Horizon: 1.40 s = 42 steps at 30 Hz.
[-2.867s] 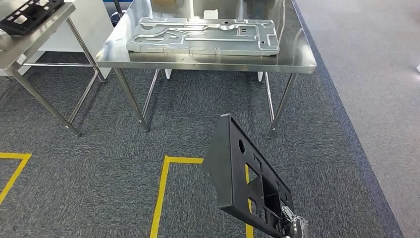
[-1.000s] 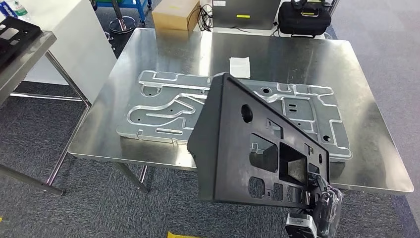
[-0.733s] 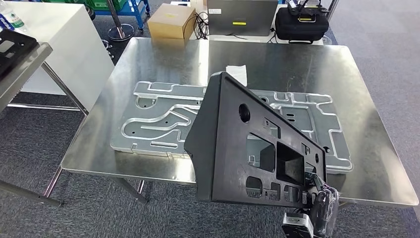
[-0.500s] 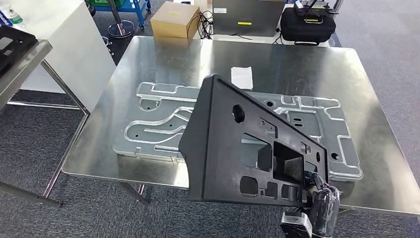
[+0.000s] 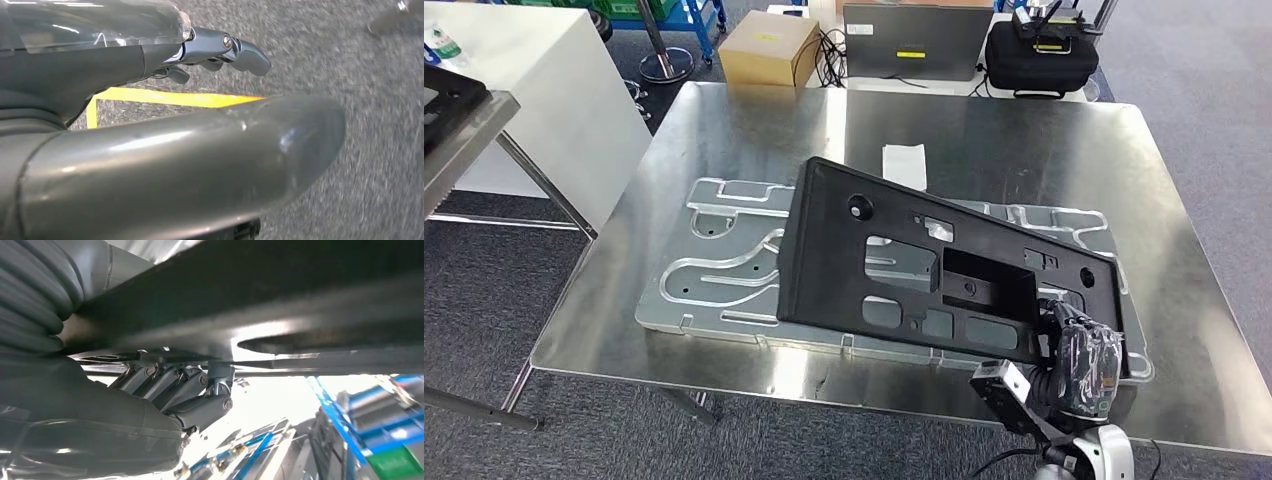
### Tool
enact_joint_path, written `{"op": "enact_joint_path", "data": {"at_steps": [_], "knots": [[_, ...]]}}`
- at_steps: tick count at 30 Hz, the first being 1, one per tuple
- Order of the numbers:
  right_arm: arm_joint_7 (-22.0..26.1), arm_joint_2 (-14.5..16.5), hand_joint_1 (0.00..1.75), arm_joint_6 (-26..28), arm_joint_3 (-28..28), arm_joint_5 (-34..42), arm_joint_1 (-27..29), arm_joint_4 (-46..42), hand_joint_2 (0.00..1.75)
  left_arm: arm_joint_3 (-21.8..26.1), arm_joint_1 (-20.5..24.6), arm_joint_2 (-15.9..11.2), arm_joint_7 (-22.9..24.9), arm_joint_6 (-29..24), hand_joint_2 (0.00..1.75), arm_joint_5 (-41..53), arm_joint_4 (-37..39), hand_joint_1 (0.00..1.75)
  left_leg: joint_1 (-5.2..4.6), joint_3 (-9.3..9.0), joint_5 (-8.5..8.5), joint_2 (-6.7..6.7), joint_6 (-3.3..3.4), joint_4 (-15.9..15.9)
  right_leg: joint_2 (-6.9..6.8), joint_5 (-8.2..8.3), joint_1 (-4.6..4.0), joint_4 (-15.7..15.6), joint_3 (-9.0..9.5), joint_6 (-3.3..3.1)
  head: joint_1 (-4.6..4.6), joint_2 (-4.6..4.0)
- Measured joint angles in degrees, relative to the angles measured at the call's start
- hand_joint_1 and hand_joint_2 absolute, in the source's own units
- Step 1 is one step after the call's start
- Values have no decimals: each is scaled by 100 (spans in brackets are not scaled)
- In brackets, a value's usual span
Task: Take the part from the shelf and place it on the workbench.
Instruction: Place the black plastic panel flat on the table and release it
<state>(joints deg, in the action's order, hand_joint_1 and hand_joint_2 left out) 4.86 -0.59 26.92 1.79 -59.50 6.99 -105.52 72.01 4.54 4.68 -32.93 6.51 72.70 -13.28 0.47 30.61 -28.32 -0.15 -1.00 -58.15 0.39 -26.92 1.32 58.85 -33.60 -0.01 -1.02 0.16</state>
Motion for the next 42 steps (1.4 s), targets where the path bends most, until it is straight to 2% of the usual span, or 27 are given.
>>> {"op": "enact_joint_path", "data": {"at_steps": [2, 4, 5, 6, 7, 9, 11, 14, 16, 17, 19, 20, 21, 22, 24, 26, 28, 31, 33, 34, 35, 36, 37, 38, 40, 41, 42], "knots": [[-141, -182, 175, -206, -115, -264, -443, 444, 175, -41, 21, -6, 5, 29, 0, 45, 1, 0, 14, 200, -247, 0, -39, -438, -7, 10, 11, -31, 21, -61, 27, -1], [-196, -339, 175, -369, -155, -393, -840, 927, 175, -61, 23, -19, 27, 42, 0, 72, 2, 0, 16, 616, -567, -1, -57, -1232, -10, 5, -8, -28, 28, -90, 48, -1], [-213, -410, 175, -422, -161, -440, -1006, 1157, 175, -67, 21, -28, 41, 46, 0, 85, 2, 0, 16, 802, -636, -1, -55, -1545, -11, -1, -20, -24, 31, -97, 49, -1], [-227, -480, 175, -457, -166, -477, -1150, 1383, 175, -75, 17, -37, 53, 50, 0, 98, 2, 0, 15, 905, -594, -1, -42, -1669, -12, -9, -33, -22, 40, -102, 49, 0], [-238, -544, 175, -477, -170, -509, -1275, 1582, 175, -86, 14, -45, 61, 52, 0, 108, 2, 0, 12, 902, -441, -1, -19, -1567, -13, -18, -44, -20, 54, -106, 49, 1], [-253, -645, 175, -489, -174, -554, -1488, 1914, 175, -107, 12, -68, 67, 53, 0, 122, 2, 0, -11, 626, 36, -2, 72, -821, -14, -42, -61, -23, 92, -101, 46, 1], [-273, -716, 175, -509, -174, -618, -1696, 2188, 175, -127, 16, -93, 78, 55, 0, 147, 3, 0, -50, 378, 299, -2, 160, -193, -8, -52, -76, -20, 91, -66, 47, 0], [-282, -798, 175, -573, -166, -803, -1988, 2613, 175, -171, 22, -113, 98, 64, 0, 183, 4, 0, -67, 329, 325, -5, 219, -19, -7, -35, -74, -48, 65, 36, 53, 0], [-275, -840, 175, -587, -151, -900, -2151, 2861, 175, -192, 29, -115, 104, 80, 0, 196, 4, 0, -39, 287, 377, -4, 274, 83, -14, -134, -76, 62, 24, 88, 45, -1], [-272, -859, 175, -587, -144, -922, -2223, 2962, 175, -197, 35, -114, 105, 88, 0, 202, 4, 0, -24, 268, 400, -2, 299, 126, -17, -267, -75, 278, -74, 105, 39, -1], [-270, -883, 175, -587, -133, -933, -2328, 3140, 175, -200, 43, -114, 109, 101, 0, 215, 4, 0, -31, 265, 404, -4, 325, 139, -19, -611, -56, 1010, -438, 132, 33, -1], [-271, -888, 175, -586, -130, -935, -2349, 3208, 175, -201, 43, -114, 112, 105, 0, 221, 4, 0, -34, 265, 397, -9, 328, 133, -20, -712, -50, 1337, -615, 148, 35, -1], [-272, -890, 175, -586, -127, -940, -2355, 3268, 175, -201, 41, -114, 114, 107, 0, 224, 4, 0, -36, 262, 386, -16, 328, 123, -21, -704, -45, 1496, -720, 161, 34, -1], [-274, -893, 175, -585, -125, -949, -2359, 3318, 175, -201, 40, -114, 115, 108, 0, 226, 4, 0, -35, 255, 370, -23, 321, 108, -24, -572, -38, 1417, -710, 169, 34, -1], [-274, -900, 175, -583, -118, -966, -2384, 3385, 175, -202, 40, -114, 116, 110, 0, 228, 4, 0, -34, 241, 320, -34, 289, 57, -34, -140, -17, 728, -424, 170, 34, -1], [-274, -907, 175, -582, -108, -970, -2433, 3436, 175, -203, 46, -115, 117, 112, 0, 229, 4, 0, -56, 263, 271, -36, 239, -11, -36, 80, -28, 136, -165, 138, 39, -1], [-276, -910, 175, -580, -100, -971, -2464, 3485, 175, -203, 49, -115, 117, 112, 0, 230, 5, 0, -75, 289, 255, -35, 193, -37, -25, 68, -56, 25, -128, 82, 49, -1], [-274, -911, 175, -578, -89, -982, -2489, 3525, 175, -204, 47, -115, 117, 112, 0, 231, 6, 0, -65, 298, 186, -31, 115, -88, -21, 81, -31, -14, -108, -14, 54, -1], [-269, -911, 175, -580, -74, -990, -2525, 3540, 175, -205, 50, -113, 117, 113, 0, 232, 6, 0, -43, 508, -93, -23, 55, -560, -29, 82, -14, -42, -78, -68, 84, -1], [-265, -911, 175, -583, -58, -1004, -2544, 3559, 175, -207, 50, -113, 117, 115, 0, 234, 6, 0, -35, 700, -277, -20, 32, -962, -33, 74, -17, -42, -72, -87, 99, -1], [-261, -911, 131, -591, -35, -1031, -2565, 3588, 175, -209, 50, -113, 117, 121, 0, 235, 6, 0, -26, 909, -433, -19, 14, -1373, -35, 64, -21, -39, -69, -102, 112, -1], [-257, -910, 87, -604, -6, -1067, -2583, 3624, 175, -213, 47, -114, 117, 129, 0, 236, 6, 0, -23, 1048, -480, -19, 7, -1618, -34, 56, -26, -36, -65, -109, 113, -1], [-255, -910, 44, -618, 30, -1110, -2607, 3670, 175, -216, 47, -113, 117, 140, 0, 237, 6, 0, -22, 1109, -416, -19, 11, -1679, -28, 44, -31, -34, -56, -113, 113, -1], [-260, -908, 0, -632, 66, -1147, -2634, 3720, 175, -220, 48, -113, 117, 150, 0, 236, 6, 0, -24, 1040, -222, -19, 30, -1467, -19, 29, -36, -33, -38, -110, 114, -1], [-279, -904, 0, -648, 132, -1187, -2687, 3842, 175, -227, 55, -118, 118, 161, 0, 233, 6, 0, -44, 715, 247, -22, 112, -696, -4, -14, -47, -43, 21, -96, 106, -1], [-288, -900, 0, -645, 158, -1192, -2713, 3918, 175, -228, 58, -121, 118, 161, 0, 228, 7, 0, -63, 578, 402, -24, 158, -389, -1, -27, -52, -48, 42, -80, 101, 0], [-295, -898, 0, -630, 173, -1185, -2732, 3995, 175, -229, 57, -125, 119, 159, 0, 218, 7, 0, -84, 499, 471, -26, 194, -215, -3, -33, -50, -59, 52, -59, 96, 0]]}}
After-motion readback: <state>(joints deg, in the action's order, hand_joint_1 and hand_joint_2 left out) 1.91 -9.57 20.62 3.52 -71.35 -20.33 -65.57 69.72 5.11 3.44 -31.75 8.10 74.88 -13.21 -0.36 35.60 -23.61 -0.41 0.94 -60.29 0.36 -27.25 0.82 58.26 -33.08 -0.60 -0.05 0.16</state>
